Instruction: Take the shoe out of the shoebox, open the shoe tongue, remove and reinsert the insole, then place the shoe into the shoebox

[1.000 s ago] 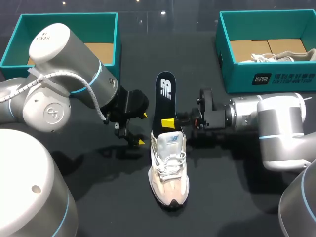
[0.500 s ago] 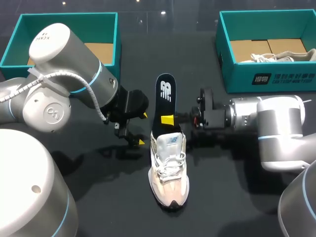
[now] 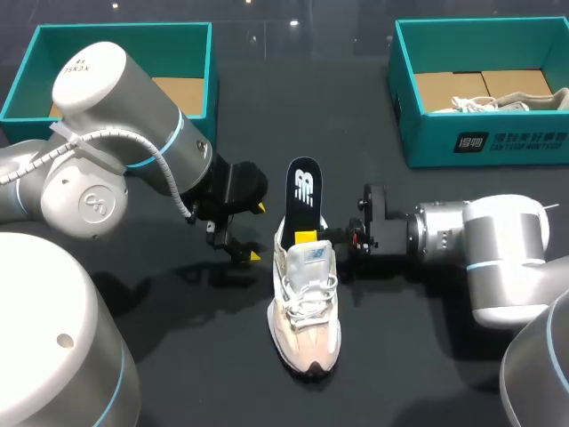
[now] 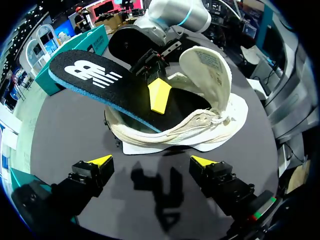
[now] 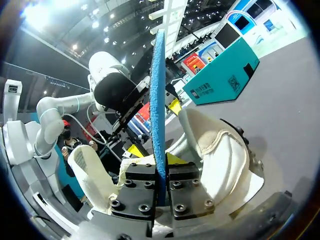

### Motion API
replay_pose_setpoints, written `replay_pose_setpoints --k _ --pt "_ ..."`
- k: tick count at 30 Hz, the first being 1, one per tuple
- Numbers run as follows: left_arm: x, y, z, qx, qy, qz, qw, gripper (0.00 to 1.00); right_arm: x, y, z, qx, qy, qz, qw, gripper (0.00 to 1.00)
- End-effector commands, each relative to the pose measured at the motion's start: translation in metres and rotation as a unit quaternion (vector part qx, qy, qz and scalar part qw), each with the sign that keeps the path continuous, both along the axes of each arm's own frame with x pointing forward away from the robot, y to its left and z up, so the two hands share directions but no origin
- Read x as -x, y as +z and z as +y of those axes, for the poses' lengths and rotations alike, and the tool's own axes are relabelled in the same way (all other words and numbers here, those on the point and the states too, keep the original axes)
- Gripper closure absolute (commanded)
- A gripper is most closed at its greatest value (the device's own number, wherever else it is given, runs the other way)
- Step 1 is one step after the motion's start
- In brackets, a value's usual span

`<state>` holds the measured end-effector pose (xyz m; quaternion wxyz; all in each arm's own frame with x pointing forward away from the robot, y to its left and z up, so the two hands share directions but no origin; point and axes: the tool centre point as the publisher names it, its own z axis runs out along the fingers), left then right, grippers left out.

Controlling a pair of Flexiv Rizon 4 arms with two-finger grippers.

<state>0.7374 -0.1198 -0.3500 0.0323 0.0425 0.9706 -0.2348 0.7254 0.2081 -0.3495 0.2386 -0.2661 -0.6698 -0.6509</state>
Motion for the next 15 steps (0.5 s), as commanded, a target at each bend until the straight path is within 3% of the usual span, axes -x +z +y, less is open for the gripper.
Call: replay_pose_setpoints --k 1,10,11,14,15 --pt "0.001 -0.001 0.000 0.000 0.000 -0.001 1.000 0.00 0.013 -0.010 0.002 -0.001 -0.008 0.007 1.000 1.00" --pt "0.001 -0.001 0.000 0.000 0.000 -0.001 1.000 0.00 0.017 -0.001 0.009 0.005 -0.002 -0.006 1.000 1.00" --pt "0.001 -0.001 0.000 0.000 0.000 -0.001 1.000 0.00 0.016 0.001 0.010 0.006 0.001 -0.010 1.000 0.97" --pt "0.001 -0.001 0.000 0.000 0.000 -0.001 1.000 0.00 0.013 0.009 0.012 0.010 0.010 -0.020 1.000 0.71" --pt "0.001 -0.001 0.000 0.000 0.000 -0.001 1.000 0.00 0.012 0.011 0.013 0.012 0.013 -0.024 1.000 0.69"
